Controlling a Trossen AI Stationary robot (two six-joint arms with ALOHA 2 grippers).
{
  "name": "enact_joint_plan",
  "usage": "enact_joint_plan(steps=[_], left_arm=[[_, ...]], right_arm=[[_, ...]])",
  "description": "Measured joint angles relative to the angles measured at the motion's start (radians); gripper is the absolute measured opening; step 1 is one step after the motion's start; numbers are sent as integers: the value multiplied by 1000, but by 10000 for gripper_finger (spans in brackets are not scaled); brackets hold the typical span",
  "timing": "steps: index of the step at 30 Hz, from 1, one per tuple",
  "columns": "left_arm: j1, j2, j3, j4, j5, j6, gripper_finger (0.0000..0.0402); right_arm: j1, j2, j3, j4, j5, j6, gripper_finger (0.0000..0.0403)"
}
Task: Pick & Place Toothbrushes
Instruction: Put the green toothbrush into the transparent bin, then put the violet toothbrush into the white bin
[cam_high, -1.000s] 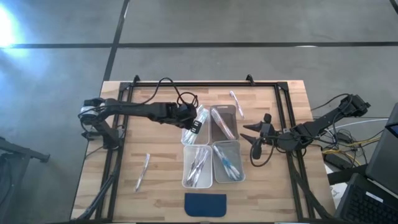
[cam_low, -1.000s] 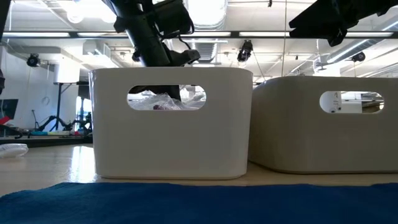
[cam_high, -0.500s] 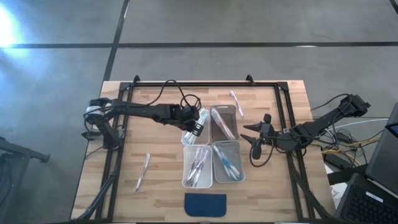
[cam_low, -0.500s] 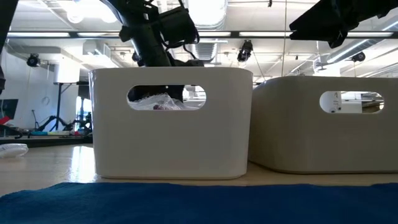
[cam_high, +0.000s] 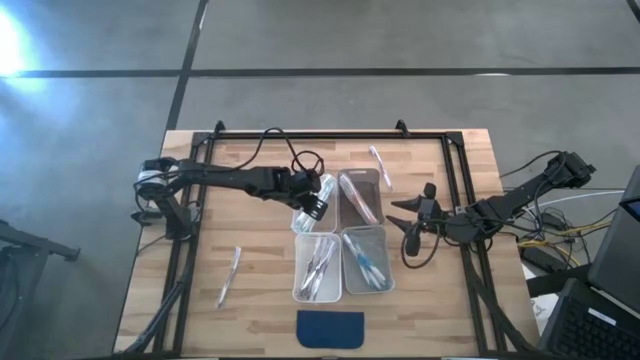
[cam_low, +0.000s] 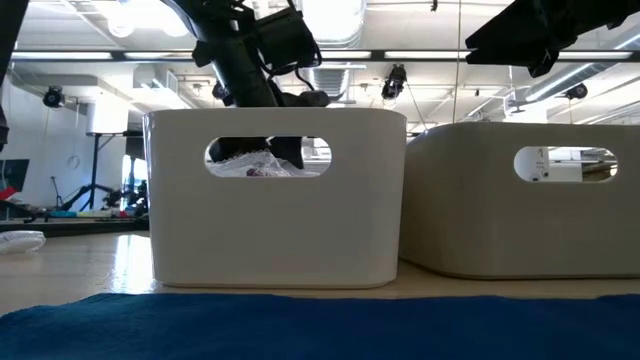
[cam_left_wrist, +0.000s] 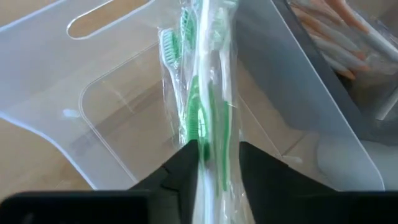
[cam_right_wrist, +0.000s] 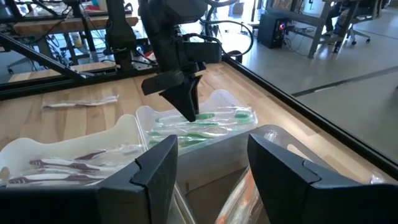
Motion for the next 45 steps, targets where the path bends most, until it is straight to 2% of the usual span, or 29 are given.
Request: enact_joint_plan(steps=[3, 7, 17, 25, 29, 34, 45], left_arm=[[2, -3, 0, 0, 15, 8, 142], [9, -14, 11, -2, 87, 49, 164], [12, -73, 71, -40, 153, 84, 170], [13, -180, 133, -307, 156, 118, 170], [-4, -268, 126, -403, 130, 86, 169], [-73, -362, 107, -512, 42, 10, 167], [-358, -469, -15, -565, -116, -263, 167]], right_arm=[[0, 0, 0, 0, 0, 0, 179], [0, 0, 0, 0, 0, 0, 171], [0, 0, -2, 0, -2, 0, 184], [0, 0, -3, 0, -4, 0, 201], [0, 0, -3, 0, -4, 0, 197], [0, 0, -3, 0, -4, 0, 186], [0, 0, -3, 0, -4, 0, 169]])
